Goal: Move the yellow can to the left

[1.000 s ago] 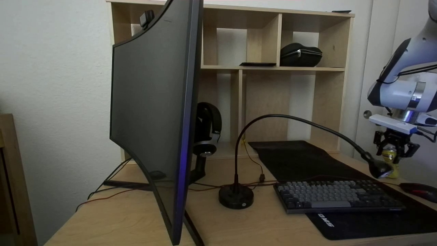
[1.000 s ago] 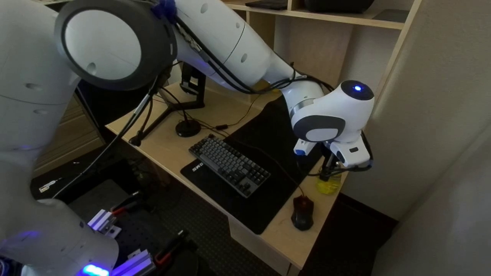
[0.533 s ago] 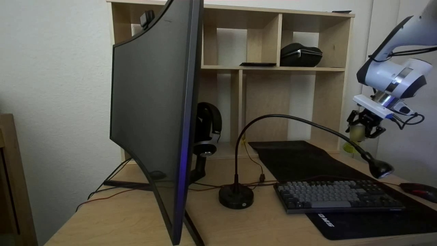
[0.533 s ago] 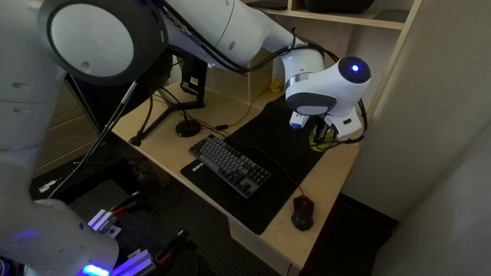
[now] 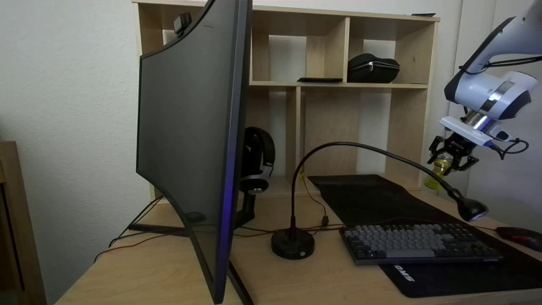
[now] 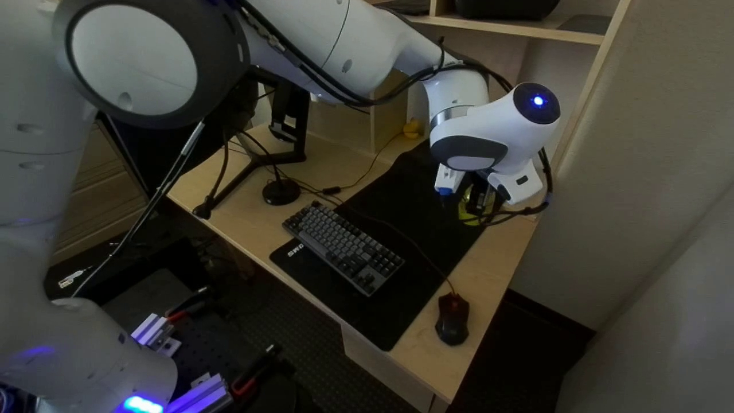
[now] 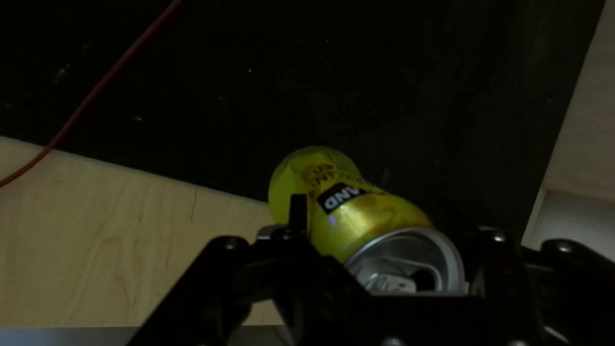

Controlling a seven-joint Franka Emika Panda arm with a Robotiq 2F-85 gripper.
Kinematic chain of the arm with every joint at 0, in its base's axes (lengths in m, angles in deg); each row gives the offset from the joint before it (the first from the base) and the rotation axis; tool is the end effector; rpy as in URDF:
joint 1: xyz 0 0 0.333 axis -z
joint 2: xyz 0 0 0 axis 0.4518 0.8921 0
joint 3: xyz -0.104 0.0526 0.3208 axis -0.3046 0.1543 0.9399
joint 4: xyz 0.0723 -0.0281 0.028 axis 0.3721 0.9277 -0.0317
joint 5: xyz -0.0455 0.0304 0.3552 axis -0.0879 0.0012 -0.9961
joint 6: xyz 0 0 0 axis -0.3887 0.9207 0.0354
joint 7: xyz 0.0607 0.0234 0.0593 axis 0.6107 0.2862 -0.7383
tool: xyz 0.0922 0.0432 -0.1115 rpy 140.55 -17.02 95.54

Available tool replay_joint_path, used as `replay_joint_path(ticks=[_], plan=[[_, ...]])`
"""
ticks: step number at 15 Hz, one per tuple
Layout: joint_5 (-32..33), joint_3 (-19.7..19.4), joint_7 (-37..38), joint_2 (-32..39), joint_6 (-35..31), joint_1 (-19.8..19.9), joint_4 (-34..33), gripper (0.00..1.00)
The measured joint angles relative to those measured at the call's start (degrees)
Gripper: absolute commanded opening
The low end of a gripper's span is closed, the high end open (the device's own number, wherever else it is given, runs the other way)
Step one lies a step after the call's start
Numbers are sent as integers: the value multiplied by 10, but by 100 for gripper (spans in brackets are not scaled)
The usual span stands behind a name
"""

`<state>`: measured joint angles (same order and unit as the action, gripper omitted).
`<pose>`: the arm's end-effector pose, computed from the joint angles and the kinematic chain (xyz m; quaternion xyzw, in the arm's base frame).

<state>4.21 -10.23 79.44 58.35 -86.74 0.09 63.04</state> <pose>0.6353 -0.3452 0.2817 -0.7959 0.5504 -0.1082 0.2276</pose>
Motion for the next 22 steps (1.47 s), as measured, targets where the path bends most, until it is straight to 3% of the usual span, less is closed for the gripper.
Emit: replay_joint_path(ticks=[5,6,8,9,13,18,19,22], plan=[[2,0,-124,18,112,10,-46,39],[2,1,-149,22,135,12,-57,64],[-1,1,-181,30,152,16,-69,64],[-1,2,-186,31,153,17,-71,39],[1,1,-197,32,153,16,-73,39],[4,8,-320,48,215,23,-102,39],[3,12,-343,54,233,27,-113,64],[-12,32,-383,72,265,43,-135,64]])
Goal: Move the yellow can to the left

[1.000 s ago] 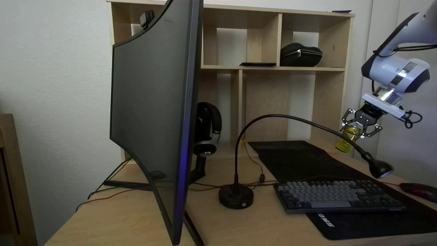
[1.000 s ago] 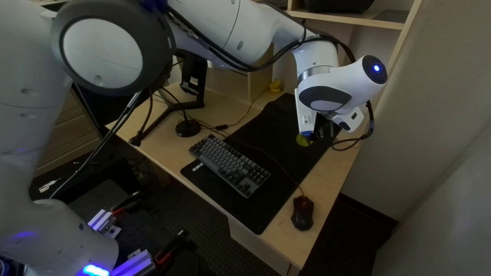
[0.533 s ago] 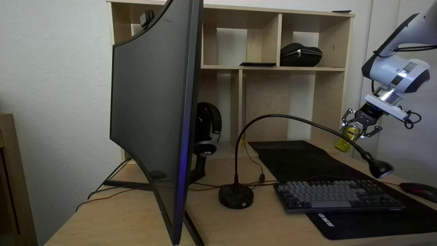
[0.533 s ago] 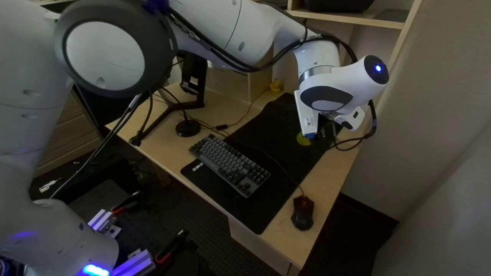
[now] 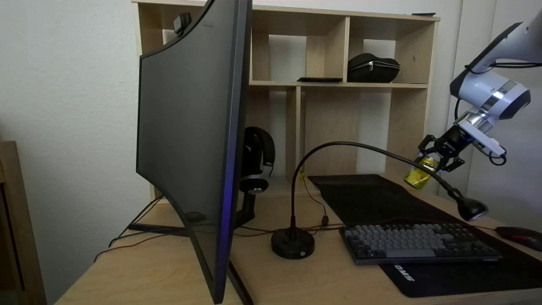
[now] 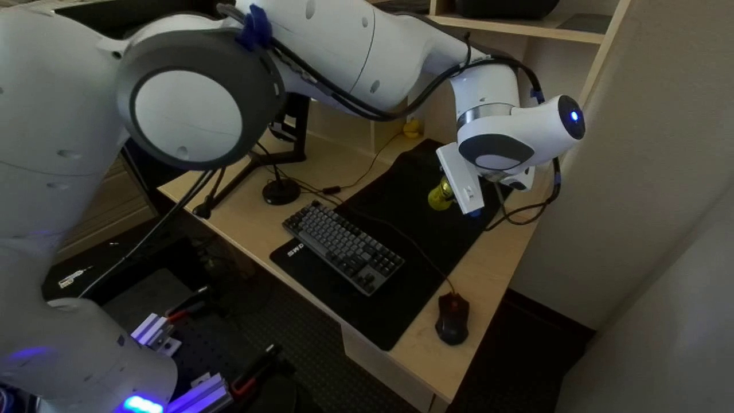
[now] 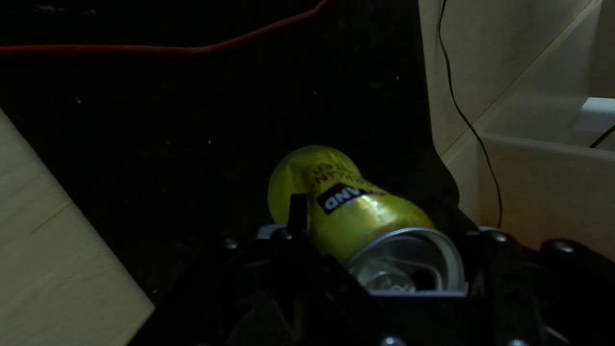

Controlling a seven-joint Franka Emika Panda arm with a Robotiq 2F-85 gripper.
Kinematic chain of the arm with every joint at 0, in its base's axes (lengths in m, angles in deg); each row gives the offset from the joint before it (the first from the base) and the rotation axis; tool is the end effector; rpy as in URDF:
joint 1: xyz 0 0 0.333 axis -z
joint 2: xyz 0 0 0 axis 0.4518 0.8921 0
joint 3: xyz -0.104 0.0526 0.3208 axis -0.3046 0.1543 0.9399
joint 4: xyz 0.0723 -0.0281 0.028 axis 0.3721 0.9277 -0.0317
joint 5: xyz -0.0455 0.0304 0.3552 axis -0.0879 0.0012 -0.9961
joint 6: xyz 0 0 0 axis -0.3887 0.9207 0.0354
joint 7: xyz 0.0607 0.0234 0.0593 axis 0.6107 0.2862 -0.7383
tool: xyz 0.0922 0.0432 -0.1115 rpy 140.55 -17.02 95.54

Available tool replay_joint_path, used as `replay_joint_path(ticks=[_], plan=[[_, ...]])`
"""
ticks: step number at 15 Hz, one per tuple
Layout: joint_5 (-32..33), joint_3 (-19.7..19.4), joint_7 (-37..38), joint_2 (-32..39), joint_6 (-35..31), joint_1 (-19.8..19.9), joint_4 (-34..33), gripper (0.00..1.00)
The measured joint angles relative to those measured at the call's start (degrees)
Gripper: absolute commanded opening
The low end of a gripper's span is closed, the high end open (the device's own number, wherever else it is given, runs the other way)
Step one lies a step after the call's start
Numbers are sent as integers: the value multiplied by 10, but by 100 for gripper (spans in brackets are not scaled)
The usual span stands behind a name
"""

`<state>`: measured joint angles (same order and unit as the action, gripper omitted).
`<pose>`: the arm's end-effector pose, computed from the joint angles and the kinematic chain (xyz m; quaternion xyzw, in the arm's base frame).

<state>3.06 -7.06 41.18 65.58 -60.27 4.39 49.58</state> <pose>0.6442 -0.3182 0.2688 -0.9226 0.1950 -0.0679 0.3258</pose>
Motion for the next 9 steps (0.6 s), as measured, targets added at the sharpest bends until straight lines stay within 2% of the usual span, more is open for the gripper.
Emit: replay_joint_path(ticks=[8,9], plan=[[-1,4,-4,4,3,4,-6,64],[-1,4,-4,4,3,4,-6,39]])
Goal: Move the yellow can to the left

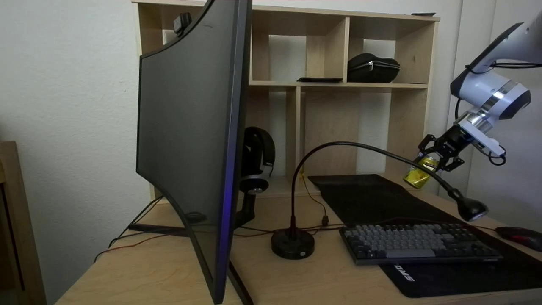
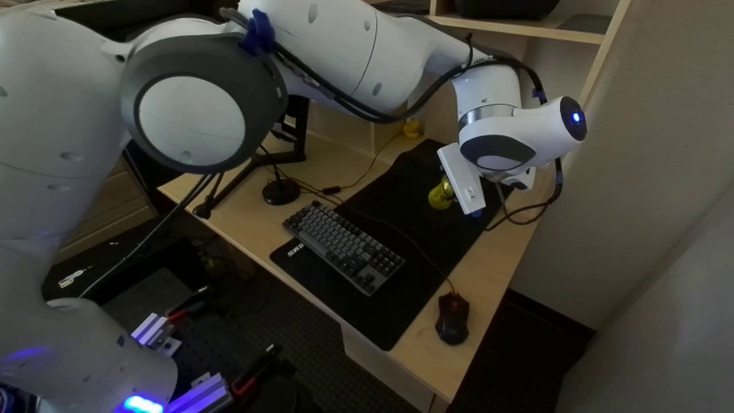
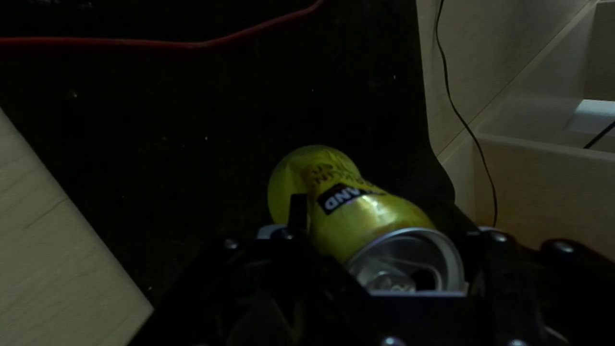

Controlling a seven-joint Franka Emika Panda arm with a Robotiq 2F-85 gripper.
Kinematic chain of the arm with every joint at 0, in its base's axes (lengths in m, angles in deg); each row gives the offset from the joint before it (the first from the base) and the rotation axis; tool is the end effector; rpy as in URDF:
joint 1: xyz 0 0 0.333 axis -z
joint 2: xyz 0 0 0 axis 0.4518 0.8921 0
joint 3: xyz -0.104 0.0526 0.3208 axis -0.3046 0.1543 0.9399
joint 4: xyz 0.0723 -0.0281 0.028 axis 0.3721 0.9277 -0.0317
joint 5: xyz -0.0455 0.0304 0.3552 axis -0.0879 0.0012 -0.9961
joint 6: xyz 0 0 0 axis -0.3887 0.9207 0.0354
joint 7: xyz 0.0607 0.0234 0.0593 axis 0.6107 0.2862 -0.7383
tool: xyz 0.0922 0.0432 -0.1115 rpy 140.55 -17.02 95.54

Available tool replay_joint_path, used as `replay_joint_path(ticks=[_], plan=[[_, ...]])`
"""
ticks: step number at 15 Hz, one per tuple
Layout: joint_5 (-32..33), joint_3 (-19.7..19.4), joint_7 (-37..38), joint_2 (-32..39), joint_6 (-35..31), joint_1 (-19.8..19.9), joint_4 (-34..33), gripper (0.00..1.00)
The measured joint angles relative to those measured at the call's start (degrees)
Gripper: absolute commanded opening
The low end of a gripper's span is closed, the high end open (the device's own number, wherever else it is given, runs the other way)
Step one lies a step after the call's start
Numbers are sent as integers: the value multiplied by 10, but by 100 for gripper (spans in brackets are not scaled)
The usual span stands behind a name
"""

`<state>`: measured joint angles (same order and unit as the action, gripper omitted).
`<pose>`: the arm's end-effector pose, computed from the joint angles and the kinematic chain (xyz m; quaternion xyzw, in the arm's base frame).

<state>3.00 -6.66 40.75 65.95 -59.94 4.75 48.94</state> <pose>0.6455 -0.3190 0.2690 -0.9223 0.1903 -0.0702 0.3290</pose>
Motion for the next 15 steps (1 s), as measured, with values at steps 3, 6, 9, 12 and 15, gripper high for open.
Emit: replay_joint_path(ticks=[3,6,9,12,15], plan=[[0,-1,6,1,-5,-1,0,39],[12,0,-34,2,-54,-18,19,39],[36,5,-85,-41,-106,-67,88,39],[84,12,-109,-101,-150,-118,166,64],[119,13,-116,-155,-178,-152,233,39]])
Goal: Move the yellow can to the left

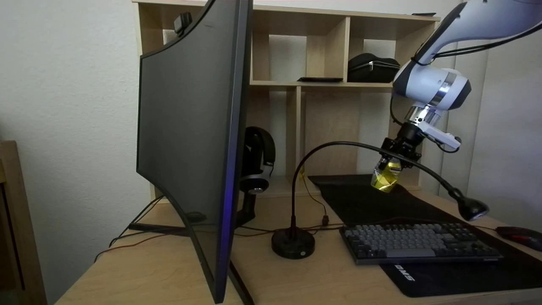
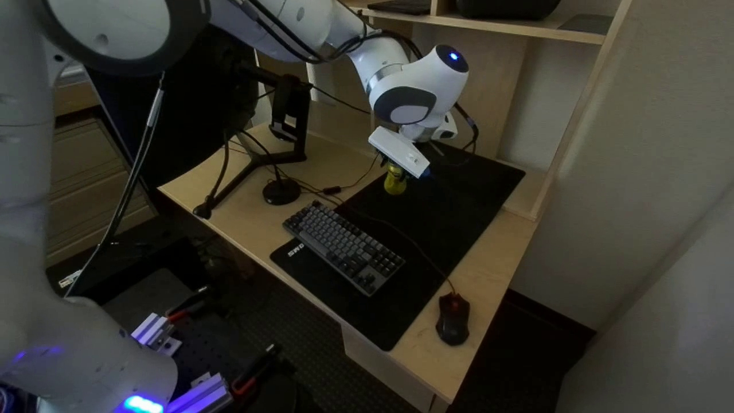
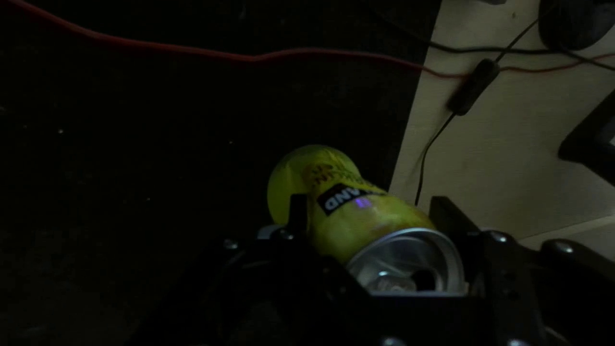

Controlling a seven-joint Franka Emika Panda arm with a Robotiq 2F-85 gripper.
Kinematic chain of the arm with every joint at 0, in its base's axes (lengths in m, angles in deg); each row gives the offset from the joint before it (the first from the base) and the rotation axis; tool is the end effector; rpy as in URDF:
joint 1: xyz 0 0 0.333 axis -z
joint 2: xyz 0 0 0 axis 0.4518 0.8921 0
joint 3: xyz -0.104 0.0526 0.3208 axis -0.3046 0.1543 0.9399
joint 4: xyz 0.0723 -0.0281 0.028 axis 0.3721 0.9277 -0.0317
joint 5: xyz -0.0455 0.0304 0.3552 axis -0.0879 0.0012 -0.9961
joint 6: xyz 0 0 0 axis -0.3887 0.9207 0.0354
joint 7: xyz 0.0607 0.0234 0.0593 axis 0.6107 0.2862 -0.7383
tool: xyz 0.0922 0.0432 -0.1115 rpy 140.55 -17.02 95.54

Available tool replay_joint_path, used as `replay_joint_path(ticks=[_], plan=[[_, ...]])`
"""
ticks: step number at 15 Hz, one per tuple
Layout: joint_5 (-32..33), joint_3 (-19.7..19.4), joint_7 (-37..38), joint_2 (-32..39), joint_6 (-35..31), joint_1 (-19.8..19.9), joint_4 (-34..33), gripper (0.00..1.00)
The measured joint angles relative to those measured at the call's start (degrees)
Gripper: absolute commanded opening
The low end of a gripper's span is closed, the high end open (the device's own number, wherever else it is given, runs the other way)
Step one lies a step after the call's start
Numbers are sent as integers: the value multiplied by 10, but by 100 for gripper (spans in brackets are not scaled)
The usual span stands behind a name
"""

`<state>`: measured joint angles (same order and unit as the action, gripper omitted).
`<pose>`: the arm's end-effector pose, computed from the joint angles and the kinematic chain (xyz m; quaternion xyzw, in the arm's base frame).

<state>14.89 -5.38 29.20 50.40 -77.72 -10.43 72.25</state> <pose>0.6429 -0.1516 0.2924 -0.9771 -0.0316 -0.0768 0.1959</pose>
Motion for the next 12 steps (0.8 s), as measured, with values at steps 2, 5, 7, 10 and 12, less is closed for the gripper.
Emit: replay_joint_path(ticks=[2,5,7,10,12], plan=[[2,0,-2,-12,-2,-2,13,39],[16,7,3,-8,7,-4,11,39],[16,32,-6,-11,26,-10,11,39],[16,71,-3,-19,64,-43,2,39],[16,86,17,-19,95,-69,-19,64]])
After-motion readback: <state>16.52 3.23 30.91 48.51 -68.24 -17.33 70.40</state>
